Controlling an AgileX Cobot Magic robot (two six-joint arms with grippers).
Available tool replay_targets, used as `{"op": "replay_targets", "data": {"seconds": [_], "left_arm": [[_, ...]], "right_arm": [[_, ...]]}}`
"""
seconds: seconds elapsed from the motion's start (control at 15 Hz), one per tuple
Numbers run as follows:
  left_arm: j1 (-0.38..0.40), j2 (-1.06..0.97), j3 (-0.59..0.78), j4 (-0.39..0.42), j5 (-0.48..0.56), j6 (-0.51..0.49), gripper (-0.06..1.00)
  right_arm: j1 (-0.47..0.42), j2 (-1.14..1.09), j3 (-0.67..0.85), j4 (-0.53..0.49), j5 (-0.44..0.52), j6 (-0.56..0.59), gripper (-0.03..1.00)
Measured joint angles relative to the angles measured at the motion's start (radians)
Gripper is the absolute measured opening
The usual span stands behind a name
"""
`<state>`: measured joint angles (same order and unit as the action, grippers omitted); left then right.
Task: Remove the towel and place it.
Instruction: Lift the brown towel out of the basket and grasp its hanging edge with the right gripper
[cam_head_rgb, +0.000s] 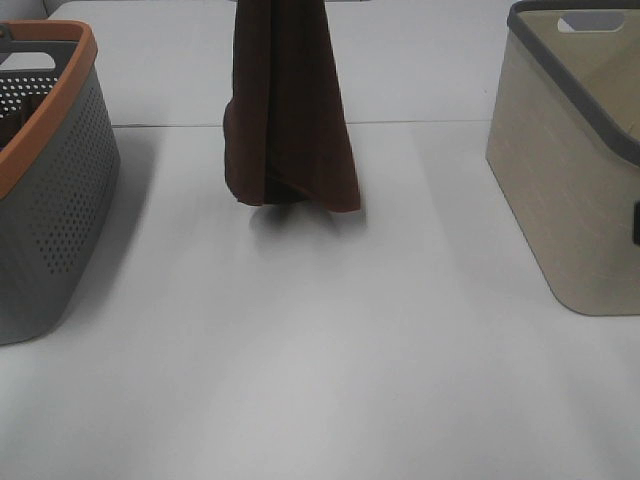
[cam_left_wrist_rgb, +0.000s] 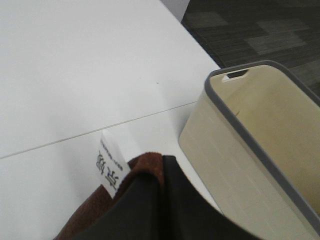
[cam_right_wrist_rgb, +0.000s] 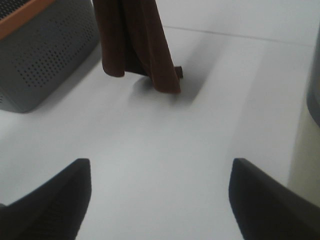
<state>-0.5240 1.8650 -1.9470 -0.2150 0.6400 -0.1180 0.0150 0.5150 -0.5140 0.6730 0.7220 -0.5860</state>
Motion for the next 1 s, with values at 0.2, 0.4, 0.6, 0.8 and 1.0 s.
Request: {"op": "replay_targets", "data": {"seconds": [0.2,0.4,0.6,0.8,1.0], "left_arm": [[-0.056,0.027,0.0,0.133,0.015,-0.162,0.0],[-0.099,0.032,0.0,0.139,0.015,-0.175,0.0],[-0.113,0.032,0.0,0.135,0.019,-0.176,0.0],[-0.113,0.032,0.0,0.124,0.03,-0.176,0.0],[-0.116,0.032,0.0,0.087,0.036,-0.176,0.0]], "right_arm": [[0.0,0.168,0.0,0.311,-0.078,-0.345,0.73],[0.0,0.293,0.0,0.533,-0.09,-0.605,0.7],[0.027,0.421,-0.035,0.636,-0.117,-0.727,0.69],[0.236,0.523,-0.148,0.482,-0.25,-0.656,0.68],[0.473,0.643,-0.23,0.168,-0.488,-0.43,0.66]]}}
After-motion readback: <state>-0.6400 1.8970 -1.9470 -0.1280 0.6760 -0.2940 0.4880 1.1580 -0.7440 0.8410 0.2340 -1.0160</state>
